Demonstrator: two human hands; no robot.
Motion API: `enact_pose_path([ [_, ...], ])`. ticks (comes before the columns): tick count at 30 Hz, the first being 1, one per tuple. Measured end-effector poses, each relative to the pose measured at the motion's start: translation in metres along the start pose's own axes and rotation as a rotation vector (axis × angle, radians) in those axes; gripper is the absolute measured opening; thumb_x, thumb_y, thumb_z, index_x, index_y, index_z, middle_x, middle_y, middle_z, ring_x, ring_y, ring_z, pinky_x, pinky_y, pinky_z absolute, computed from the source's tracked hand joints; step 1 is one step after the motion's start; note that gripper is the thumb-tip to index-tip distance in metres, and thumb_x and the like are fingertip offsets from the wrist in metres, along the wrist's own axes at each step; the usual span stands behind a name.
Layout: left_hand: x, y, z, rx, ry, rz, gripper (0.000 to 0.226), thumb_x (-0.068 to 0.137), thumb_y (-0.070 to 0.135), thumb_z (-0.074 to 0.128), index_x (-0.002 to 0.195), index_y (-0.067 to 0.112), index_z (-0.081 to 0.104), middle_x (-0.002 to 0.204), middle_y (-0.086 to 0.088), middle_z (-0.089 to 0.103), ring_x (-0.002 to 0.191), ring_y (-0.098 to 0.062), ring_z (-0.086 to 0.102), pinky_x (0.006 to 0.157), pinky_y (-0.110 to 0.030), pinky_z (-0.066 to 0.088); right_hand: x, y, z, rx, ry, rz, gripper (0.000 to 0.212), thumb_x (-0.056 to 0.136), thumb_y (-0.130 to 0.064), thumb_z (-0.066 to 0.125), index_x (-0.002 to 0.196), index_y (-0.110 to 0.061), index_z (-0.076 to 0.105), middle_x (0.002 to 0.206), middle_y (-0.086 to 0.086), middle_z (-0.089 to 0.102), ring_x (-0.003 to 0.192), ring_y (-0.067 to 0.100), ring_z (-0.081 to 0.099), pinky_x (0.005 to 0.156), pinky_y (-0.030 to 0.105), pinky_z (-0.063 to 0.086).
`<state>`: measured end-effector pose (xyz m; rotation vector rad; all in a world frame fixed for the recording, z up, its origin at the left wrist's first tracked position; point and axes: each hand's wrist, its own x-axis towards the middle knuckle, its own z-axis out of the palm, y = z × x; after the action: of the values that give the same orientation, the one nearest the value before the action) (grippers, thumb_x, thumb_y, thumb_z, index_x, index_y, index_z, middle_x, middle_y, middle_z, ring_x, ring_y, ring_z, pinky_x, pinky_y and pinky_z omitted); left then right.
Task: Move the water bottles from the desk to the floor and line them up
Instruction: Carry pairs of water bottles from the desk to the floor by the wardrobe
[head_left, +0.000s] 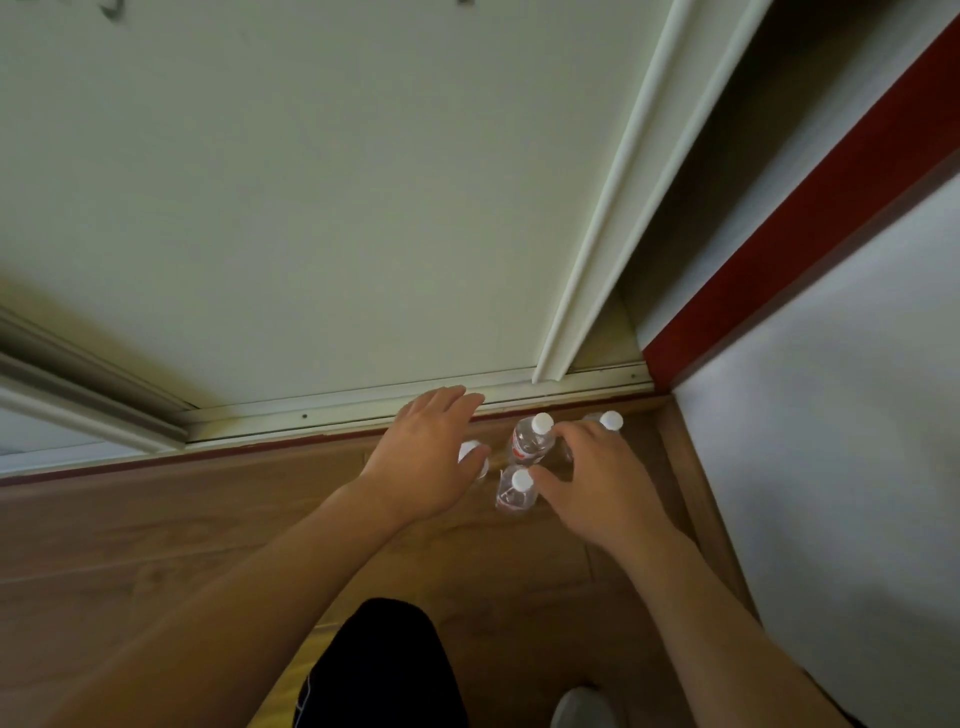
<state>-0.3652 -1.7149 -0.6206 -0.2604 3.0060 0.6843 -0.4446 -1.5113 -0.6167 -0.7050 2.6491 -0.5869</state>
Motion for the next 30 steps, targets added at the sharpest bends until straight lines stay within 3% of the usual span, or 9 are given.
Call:
enact_pose_path([
  [7,-0.031,0.081,-0.143,0.030,0.018,-0.011,0.063,0.092,0.048,0.055,0.146,0.021,0.036,0.151,-0.006,0.039,0.140,-0.025,0.030,0.116,-0.045,0.021,-0.048,-0.061,-0.137,-0.016,-0.005,-0.016,0.055,0.086,-0.051,0.061,0.134,-0.028,0.048,0.135,-0.008,0.051,0.120,0.012,0.046,0.091,0.024,0.035],
  [11,-0.045,0.128,-0.237,0.032,0.012,-0.012,0.069,0.092,0.054,0.049,0.150,0.023,0.026,0.156,-0.005,0.031,0.144,-0.023,0.022,0.118,-0.047,0.017,-0.072,-0.103,-0.221,-0.072,-0.081,-0.039,0.065,0.090,-0.061,0.046,0.145,-0.029,0.033,0.153,-0.004,0.033,0.139,0.017,0.028,0.110,0.040,0.032],
  [14,-0.055,0.161,-0.302,0.064,0.002,-0.030,0.070,0.093,0.056,0.039,0.151,0.025,0.019,0.159,-0.005,0.024,0.146,-0.023,0.015,0.119,-0.047,0.012,-0.089,-0.134,-0.283,-0.132,-0.086,-0.032,0.068,0.089,-0.066,0.038,0.147,-0.031,0.029,0.157,-0.004,0.026,0.143,0.020,0.022,0.112,0.046,0.030],
  [21,-0.084,0.226,-0.419,0.118,-0.009,-0.047,0.066,0.095,0.056,0.031,0.152,0.025,0.019,0.161,-0.006,0.018,0.148,-0.024,0.010,0.118,-0.047,0.009,-0.129,-0.193,-0.400,-0.138,-0.065,-0.041,0.063,0.095,-0.058,0.036,0.149,-0.028,0.026,0.158,-0.003,0.022,0.145,0.021,0.014,0.115,0.046,0.021],
  [26,-0.107,0.260,-0.468,0.087,0.033,-0.056,0.063,0.096,0.054,0.023,0.152,0.025,0.020,0.161,-0.005,0.017,0.148,-0.023,0.009,0.119,-0.046,0.009,-0.159,-0.220,-0.449,-0.134,-0.027,-0.052,0.079,0.083,-0.071,0.007,0.148,-0.031,0.026,0.157,-0.006,0.024,0.145,0.019,0.015,0.115,0.046,0.021],
  [30,-0.116,0.278,-0.494,0.097,0.056,-0.008,0.056,0.100,0.044,0.027,0.152,0.023,0.023,0.161,-0.006,0.017,0.148,-0.022,0.008,0.119,-0.045,0.008,-0.176,-0.230,-0.465,-0.237,0.029,-0.022,0.075,0.086,-0.069,0.005,0.146,-0.030,0.031,0.156,-0.005,0.027,0.144,0.021,0.021,0.113,0.049,0.027],
])
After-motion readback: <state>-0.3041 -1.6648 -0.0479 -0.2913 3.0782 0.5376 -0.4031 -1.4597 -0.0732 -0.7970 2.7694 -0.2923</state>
